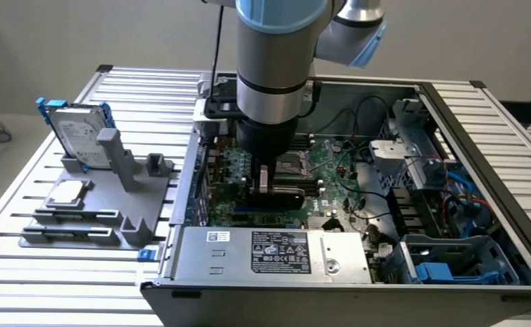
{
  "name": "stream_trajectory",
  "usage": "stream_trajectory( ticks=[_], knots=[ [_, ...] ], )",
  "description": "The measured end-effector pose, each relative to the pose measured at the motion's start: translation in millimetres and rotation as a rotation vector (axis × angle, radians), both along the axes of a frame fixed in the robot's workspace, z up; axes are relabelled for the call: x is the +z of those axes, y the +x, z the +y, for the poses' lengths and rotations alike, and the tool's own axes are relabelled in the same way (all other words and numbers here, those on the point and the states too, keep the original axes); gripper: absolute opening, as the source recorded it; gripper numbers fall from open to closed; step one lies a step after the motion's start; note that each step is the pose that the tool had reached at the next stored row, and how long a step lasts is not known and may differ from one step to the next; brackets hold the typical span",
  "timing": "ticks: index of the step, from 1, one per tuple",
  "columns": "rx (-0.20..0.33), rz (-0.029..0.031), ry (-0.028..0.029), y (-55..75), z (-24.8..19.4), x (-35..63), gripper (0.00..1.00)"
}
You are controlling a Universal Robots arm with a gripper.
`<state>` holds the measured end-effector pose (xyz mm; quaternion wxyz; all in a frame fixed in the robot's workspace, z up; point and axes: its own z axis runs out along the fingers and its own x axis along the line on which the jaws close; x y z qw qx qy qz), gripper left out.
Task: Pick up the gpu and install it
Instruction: 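Insert the gpu into the slot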
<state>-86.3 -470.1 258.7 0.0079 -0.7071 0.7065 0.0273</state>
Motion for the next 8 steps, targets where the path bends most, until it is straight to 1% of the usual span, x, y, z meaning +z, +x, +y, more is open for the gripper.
stream_trajectory(
  ticks=[6, 8],
  knots=[
    [0.0, 0.0056, 0.0, 0.0, -0.8, -3.0, 0.26],
    [0.0, 0.0061, 0.0004, 0.1, -0.9, -3.6, 0.26]
  ],
)
